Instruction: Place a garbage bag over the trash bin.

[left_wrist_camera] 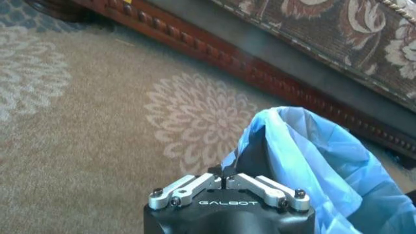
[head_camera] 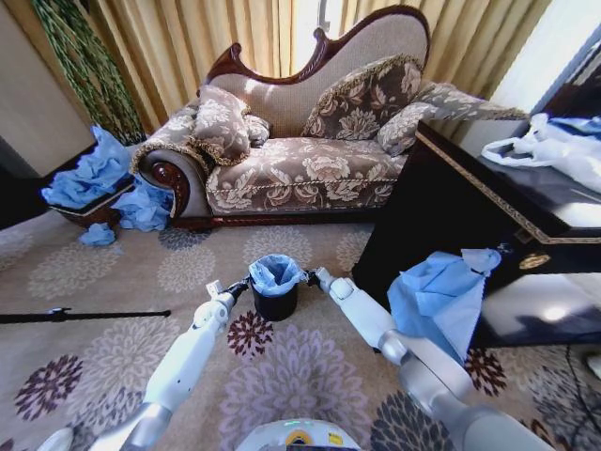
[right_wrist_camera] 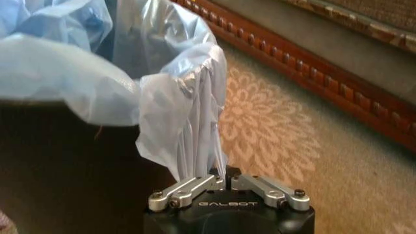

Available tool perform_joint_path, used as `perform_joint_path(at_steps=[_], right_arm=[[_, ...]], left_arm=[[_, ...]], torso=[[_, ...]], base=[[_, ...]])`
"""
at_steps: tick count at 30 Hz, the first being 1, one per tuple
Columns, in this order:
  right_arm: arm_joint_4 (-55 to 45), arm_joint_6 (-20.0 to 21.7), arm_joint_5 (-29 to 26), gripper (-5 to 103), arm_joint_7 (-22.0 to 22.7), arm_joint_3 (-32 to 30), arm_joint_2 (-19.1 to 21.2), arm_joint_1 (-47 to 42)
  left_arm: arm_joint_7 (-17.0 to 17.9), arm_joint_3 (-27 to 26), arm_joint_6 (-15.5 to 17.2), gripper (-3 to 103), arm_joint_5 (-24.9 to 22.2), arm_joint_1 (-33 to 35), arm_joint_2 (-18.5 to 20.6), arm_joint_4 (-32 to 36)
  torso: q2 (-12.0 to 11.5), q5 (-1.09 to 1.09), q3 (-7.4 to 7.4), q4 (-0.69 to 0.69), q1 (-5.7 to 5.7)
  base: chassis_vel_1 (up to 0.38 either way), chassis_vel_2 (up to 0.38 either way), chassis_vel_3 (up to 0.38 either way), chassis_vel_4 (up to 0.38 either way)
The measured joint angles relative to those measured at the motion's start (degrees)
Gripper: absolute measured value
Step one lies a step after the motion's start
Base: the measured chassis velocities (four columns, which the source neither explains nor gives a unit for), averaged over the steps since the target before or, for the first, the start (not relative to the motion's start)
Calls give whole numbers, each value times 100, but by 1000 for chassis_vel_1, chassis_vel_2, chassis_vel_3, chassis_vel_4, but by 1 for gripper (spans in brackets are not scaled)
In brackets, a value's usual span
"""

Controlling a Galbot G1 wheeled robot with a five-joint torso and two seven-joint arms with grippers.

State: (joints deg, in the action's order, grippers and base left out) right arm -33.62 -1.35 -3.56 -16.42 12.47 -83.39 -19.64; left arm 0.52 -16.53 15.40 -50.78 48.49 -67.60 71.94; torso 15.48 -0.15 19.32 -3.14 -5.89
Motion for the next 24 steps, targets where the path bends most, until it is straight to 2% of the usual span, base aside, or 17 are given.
perform_joint_path(at_steps=[16,20,22,23,24], right_arm=[[-125,-115,-13,0,245,-109,-75,-283],[-86,-132,-13,0,334,-215,-107,-284],[-110,-157,-10,0,355,-243,-91,-301],[-128,-183,-8,0,392,-268,-91,-328],[-128,-183,-8,0,392,-268,-91,-328]], left_arm=[[19,-25,-3,0,88,286,-52,161],[214,-112,-5,0,214,378,-49,335],[318,-201,-7,0,358,512,4,629],[364,-241,-8,10,526,643,74,941],[364,-241,-8,10,526,643,74,941]], torso=[[0,-1,1,0,-1],[0,-1,1,-2,-1],[0,-1,1,-2,-1],[0,-1,1,-1,-1],[0,-1,1,-1,-1]], base=[[0,0,0,0],[0,0,0,0],[0,0,0,0],[0,0,0,0],[0,0,0,0]])
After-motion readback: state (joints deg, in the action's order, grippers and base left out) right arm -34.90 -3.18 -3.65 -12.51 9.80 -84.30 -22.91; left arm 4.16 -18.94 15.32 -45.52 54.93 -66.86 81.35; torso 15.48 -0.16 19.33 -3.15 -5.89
